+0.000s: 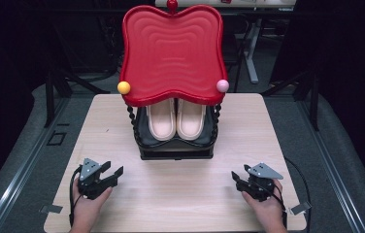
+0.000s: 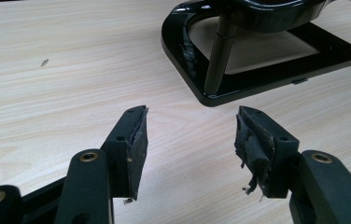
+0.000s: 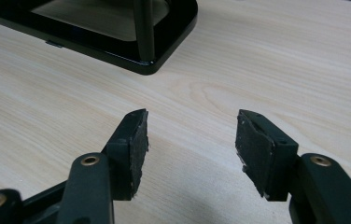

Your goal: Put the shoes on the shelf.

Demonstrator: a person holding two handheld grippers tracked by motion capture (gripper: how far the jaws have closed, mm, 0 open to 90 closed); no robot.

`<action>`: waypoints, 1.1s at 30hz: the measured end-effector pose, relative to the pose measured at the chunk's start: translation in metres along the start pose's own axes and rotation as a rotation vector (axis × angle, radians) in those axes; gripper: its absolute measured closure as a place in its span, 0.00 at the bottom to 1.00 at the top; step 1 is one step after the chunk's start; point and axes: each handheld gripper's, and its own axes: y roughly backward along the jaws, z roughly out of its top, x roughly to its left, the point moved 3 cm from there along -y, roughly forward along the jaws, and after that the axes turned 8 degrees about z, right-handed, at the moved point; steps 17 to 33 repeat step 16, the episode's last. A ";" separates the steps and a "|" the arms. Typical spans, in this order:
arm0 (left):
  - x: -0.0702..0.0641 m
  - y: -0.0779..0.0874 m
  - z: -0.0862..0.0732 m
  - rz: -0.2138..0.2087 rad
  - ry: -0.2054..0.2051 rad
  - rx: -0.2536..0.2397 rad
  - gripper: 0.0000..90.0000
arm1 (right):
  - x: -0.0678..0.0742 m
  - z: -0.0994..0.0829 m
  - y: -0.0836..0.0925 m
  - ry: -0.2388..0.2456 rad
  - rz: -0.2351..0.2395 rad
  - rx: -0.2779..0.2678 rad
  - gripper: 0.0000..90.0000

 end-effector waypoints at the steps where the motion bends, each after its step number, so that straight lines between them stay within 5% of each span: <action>1: 0.000 0.000 0.000 -0.001 -0.003 0.001 0.49 | 0.000 0.000 0.000 -0.003 0.001 0.000 0.48; 10: 0.002 0.000 0.000 -0.013 0.022 0.008 0.49 | 0.000 -0.001 -0.002 0.001 -0.002 0.003 0.48; 16: 0.005 -0.001 -0.001 -0.038 0.105 0.002 0.48 | -0.001 -0.001 -0.003 -0.001 -0.007 0.000 0.47; 33: 0.005 -0.001 -0.001 -0.038 0.105 0.002 0.48 | -0.001 -0.001 -0.003 -0.001 -0.007 0.000 0.47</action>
